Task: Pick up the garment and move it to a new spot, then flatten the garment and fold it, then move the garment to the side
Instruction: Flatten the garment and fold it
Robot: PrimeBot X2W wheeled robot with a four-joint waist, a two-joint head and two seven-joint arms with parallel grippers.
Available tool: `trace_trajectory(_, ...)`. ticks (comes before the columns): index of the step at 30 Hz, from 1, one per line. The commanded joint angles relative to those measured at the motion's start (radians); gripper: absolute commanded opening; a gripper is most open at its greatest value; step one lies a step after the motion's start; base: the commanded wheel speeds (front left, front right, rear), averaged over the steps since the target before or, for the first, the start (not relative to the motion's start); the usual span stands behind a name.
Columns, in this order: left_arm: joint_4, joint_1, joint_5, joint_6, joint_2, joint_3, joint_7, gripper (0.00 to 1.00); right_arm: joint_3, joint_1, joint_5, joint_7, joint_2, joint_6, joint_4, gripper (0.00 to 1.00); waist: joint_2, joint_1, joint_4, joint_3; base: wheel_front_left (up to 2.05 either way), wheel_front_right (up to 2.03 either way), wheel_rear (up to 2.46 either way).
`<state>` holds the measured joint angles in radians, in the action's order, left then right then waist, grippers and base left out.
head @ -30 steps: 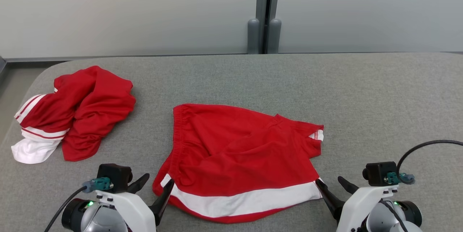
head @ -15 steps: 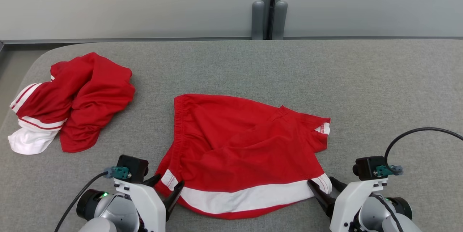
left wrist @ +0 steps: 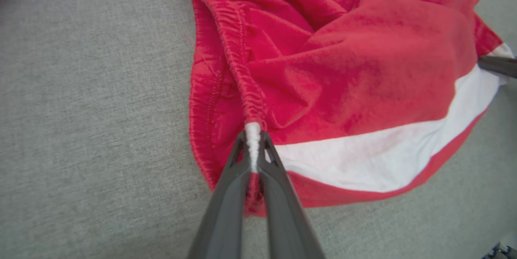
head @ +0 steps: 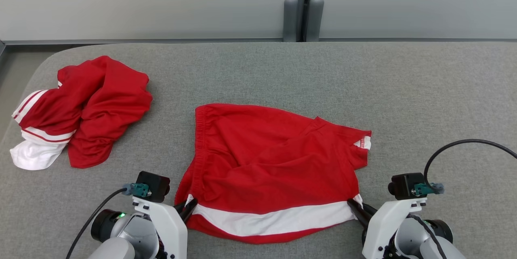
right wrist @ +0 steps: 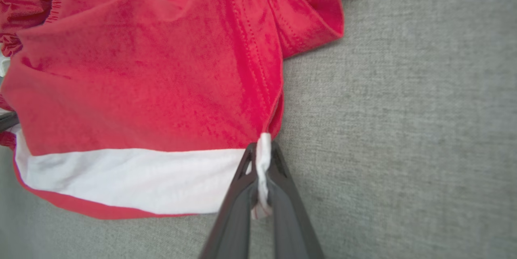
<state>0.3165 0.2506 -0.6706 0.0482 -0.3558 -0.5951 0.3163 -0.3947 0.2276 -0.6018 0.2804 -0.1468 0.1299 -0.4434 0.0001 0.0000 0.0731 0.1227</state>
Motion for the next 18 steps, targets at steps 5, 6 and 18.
trace_trajectory(5, -0.002, 0.014, -0.005, 0.001, -0.010, 0.013, -0.031, 0.00, -0.016, -0.004, -0.048, -0.029, -0.006, 0.002, 0.009, 0.00, -0.0001, 0.0000, -0.003, -0.021, 0.00, 0.00, 0.00)
trace_trajectory(6, -0.009, 0.010, -0.008, 0.000, -0.011, 0.016, -0.039, 0.00, -0.015, -0.005, -0.053, -0.036, -0.012, 0.002, 0.018, 0.00, -0.0001, 0.0000, -0.004, -0.028, 0.00, 0.00, 0.00)
trace_trajectory(18, -0.232, -0.050, -0.090, -0.027, -0.046, 0.132, -0.128, 0.00, 0.067, -0.049, -0.145, -0.105, -0.052, 0.002, 0.223, 0.00, -0.0001, 0.0000, -0.036, -0.077, 0.00, 0.00, 0.00)
